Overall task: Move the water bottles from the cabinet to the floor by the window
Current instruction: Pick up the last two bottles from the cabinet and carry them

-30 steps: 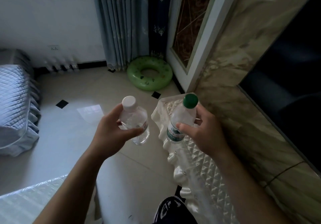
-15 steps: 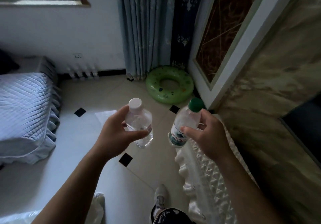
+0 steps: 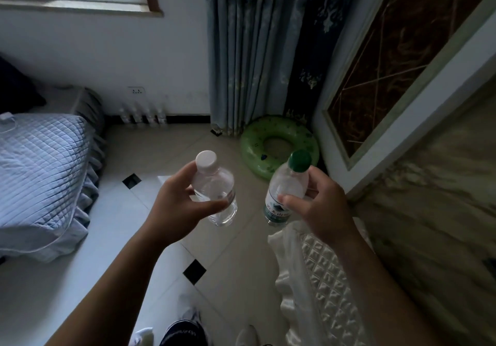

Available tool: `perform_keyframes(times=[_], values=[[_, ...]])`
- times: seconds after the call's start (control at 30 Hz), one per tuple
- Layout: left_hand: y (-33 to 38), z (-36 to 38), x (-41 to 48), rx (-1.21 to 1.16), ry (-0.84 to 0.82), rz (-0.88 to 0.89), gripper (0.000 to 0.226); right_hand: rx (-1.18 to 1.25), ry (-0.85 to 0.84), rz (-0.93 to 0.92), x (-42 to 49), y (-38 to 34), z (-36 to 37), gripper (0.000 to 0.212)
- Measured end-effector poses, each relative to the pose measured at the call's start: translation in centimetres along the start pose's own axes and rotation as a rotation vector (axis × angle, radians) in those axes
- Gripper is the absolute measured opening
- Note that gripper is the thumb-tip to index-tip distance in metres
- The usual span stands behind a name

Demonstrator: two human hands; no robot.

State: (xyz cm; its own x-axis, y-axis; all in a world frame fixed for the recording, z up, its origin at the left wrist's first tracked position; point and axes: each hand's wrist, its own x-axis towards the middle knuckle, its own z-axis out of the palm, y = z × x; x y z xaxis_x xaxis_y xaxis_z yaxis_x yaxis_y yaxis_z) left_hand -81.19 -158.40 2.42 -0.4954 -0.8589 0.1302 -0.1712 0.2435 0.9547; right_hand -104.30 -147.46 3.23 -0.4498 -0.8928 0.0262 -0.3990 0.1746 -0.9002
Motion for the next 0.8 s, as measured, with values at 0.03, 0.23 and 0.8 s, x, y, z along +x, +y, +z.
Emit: perform_keyframes(times=[0.03, 0.23, 0.8], values=[[-0.4, -0.5, 1.1, -0.007, 0.004, 0.001, 0.061, -0.003, -0.003, 0.002, 1.1, -0.1, 0.5, 0.038], [-3.7, -5.2, 8.2, -0.037, 0.003, -0.010, 0.062, -0.026, -0.006, -0.006, 8.7, -1.8, 5.4, 0.037], [-11.7, -21.4, 29.2, -0.013, 0.013, -0.040, 0.063, -0.008, -0.015, 0.036, 30.2, -8.3, 21.1, 0.039]])
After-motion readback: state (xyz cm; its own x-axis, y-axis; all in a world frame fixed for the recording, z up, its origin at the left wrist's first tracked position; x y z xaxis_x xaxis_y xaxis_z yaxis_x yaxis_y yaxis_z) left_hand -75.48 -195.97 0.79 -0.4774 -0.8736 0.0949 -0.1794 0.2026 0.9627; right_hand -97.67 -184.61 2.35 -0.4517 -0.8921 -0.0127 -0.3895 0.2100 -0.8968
